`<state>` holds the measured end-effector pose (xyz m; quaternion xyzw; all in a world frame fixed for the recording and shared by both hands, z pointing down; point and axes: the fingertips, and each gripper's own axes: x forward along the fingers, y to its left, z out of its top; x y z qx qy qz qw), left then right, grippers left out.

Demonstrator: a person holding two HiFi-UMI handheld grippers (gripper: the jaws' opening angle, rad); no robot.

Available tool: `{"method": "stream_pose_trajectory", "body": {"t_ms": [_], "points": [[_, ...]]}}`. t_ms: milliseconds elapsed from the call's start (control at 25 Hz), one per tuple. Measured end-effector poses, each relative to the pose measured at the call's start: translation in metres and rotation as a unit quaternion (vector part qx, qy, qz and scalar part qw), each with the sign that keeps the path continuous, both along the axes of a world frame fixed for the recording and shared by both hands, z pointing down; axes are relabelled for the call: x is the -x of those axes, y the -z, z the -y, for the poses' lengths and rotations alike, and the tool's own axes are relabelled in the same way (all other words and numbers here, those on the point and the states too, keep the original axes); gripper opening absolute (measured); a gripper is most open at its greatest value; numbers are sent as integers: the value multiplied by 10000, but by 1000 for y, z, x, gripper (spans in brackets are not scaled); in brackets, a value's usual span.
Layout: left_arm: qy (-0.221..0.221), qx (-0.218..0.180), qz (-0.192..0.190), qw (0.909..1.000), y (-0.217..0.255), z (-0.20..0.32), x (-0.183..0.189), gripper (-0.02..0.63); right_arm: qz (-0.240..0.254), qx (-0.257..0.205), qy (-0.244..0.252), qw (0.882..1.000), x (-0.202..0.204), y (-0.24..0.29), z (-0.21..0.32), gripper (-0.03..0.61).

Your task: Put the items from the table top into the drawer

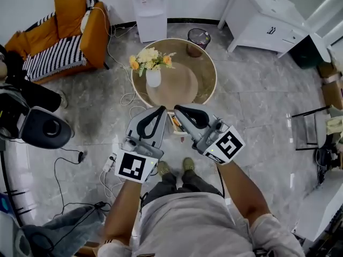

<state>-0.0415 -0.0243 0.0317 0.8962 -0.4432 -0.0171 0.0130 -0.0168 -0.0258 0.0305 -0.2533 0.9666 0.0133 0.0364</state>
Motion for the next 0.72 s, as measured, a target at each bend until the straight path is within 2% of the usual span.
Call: {"method": "stream_pose_trajectory", "body": {"t_ms": [320, 720], "points": [[128, -226, -174, 9995, 25, -4, -24, 0, -63, -194, 203, 9996, -24, 18, -9, -2], [103, -154, -105, 9998, 32, -13, -45, 0, -10, -189, 210, 9996, -43, 26, -13, -2]]}}
